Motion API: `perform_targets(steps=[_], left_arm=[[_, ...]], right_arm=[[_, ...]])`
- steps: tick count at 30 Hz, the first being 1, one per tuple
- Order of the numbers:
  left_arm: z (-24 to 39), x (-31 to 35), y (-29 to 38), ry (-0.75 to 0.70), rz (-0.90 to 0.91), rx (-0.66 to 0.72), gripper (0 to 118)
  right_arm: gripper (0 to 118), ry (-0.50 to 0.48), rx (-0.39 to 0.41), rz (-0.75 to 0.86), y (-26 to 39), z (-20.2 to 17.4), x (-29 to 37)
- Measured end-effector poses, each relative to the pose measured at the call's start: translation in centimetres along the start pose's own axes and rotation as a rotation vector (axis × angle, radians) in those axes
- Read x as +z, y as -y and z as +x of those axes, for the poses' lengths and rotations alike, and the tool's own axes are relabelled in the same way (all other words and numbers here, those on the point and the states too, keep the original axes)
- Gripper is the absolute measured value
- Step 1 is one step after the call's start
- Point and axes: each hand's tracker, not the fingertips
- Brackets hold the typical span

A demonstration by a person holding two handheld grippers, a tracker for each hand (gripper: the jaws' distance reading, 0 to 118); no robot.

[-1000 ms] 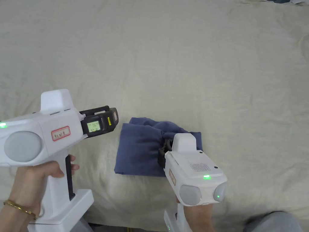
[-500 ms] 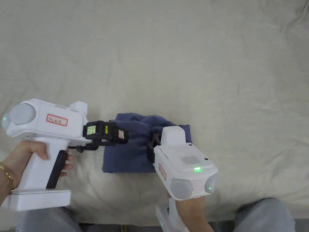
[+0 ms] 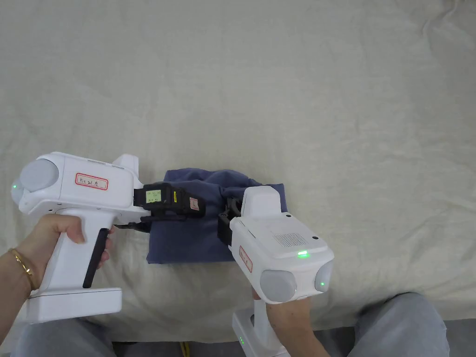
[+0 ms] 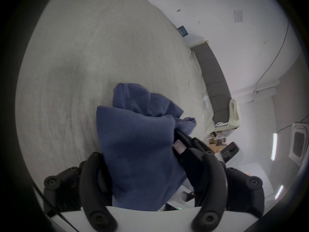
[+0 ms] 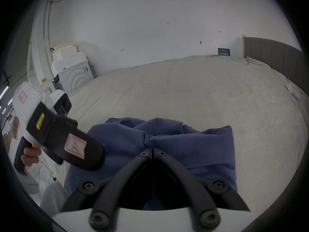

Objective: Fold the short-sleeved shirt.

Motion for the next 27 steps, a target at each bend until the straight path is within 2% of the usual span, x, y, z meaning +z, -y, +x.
perform_targets(steps=[1, 4, 5, 7, 14, 17, 20, 27], left_arm=[[0.1, 0.2, 0.0, 0.008, 0.000, 0.012, 69], [-0.2, 0.5, 0.0, -0.024, -0.003, 0.125, 36], [-0.2, 0.4, 0.1, -0.015, 0.003, 0.148, 31], [0.8, 0.4, 0.5, -0.030, 0.024, 0.096, 24], [4.8, 0.3, -0.3, -0.208, 0.005, 0.059, 20], [5.8, 0.5, -0.5, -0.245, 0.000, 0.033, 20], [6.6, 0.8, -0.5, -0.267, 0.001, 0.070, 20], [8.4, 1.9, -1.1, -0.314, -0.004, 0.038, 19]], right_arm=[[0, -0.005, -0.009, 0.000, 0.0, 0.2, 0.0], [0, -0.023, -0.046, 0.000, 0.0, 0.6, -0.1], [0, -0.025, -0.058, 0.000, 0.0, 0.6, -0.1], [0, -0.026, -0.068, -0.001, 0.0, 0.7, -0.1], [0, -0.053, -0.091, -0.017, -0.9, 1.2, 0.4], [0, -0.066, -0.056, -0.003, -1.9, 1.3, 1.8], [0, -0.082, -0.043, 0.065, -3.4, 1.9, 4.6], [0, -0.049, -0.034, 0.269, -8.1, 4.6, 11.6]])
